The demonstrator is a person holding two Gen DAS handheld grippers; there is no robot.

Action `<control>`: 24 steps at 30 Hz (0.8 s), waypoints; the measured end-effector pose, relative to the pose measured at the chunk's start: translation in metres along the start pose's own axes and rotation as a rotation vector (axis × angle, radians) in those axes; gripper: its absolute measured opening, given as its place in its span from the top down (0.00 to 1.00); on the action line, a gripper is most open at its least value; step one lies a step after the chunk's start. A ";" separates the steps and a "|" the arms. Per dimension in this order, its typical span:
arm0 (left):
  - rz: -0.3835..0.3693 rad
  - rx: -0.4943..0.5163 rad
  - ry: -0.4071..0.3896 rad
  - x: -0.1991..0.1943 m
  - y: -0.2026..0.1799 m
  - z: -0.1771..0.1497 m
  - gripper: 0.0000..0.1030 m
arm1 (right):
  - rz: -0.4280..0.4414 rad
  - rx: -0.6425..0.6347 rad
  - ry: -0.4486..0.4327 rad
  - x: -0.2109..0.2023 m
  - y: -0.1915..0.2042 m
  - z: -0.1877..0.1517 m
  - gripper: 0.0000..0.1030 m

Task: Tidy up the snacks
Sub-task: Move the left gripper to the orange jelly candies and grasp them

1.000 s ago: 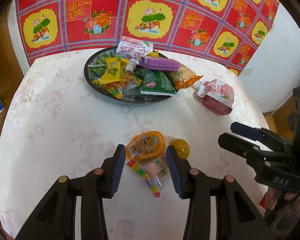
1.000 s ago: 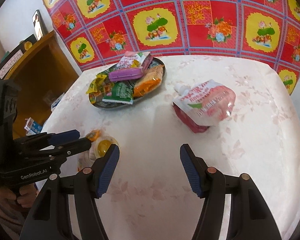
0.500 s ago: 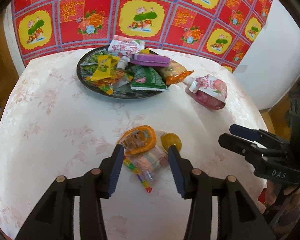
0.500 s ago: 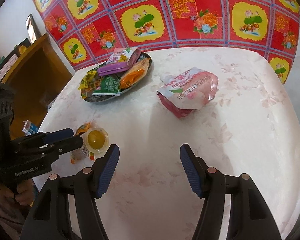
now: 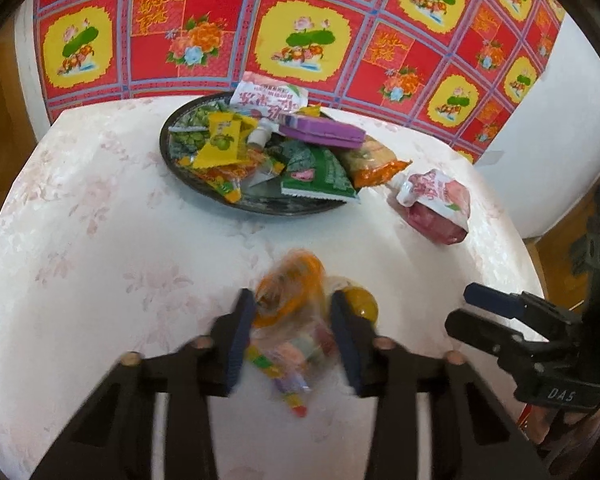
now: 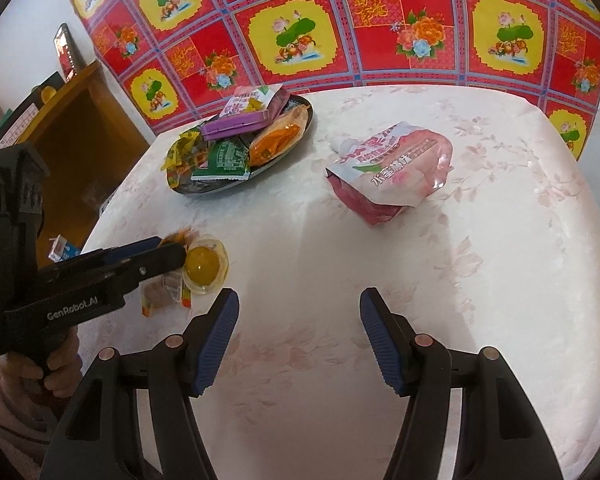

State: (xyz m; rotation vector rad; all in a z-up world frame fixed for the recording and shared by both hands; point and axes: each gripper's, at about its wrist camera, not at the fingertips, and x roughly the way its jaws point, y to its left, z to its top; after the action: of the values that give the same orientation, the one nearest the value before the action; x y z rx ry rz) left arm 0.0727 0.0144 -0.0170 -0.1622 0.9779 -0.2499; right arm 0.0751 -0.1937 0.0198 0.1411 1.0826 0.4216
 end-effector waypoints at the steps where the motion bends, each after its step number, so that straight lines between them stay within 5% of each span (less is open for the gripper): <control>1: -0.007 0.006 -0.001 0.000 -0.001 0.000 0.75 | 0.001 0.000 0.001 0.000 0.000 0.000 0.37; 9: 0.026 0.022 -0.008 0.000 -0.004 0.003 0.77 | 0.007 -0.011 0.007 0.002 0.004 -0.002 0.37; 13: 0.031 0.001 -0.037 -0.002 0.001 0.012 0.62 | 0.009 -0.014 0.006 0.002 0.005 -0.001 0.37; 24: 0.048 0.037 -0.019 0.023 -0.004 0.024 0.62 | 0.014 -0.017 0.011 0.003 0.007 -0.002 0.37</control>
State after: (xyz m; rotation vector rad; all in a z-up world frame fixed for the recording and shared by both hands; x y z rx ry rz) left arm 0.1041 0.0043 -0.0209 -0.1070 0.9566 -0.2216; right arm 0.0731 -0.1858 0.0186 0.1315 1.0889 0.4440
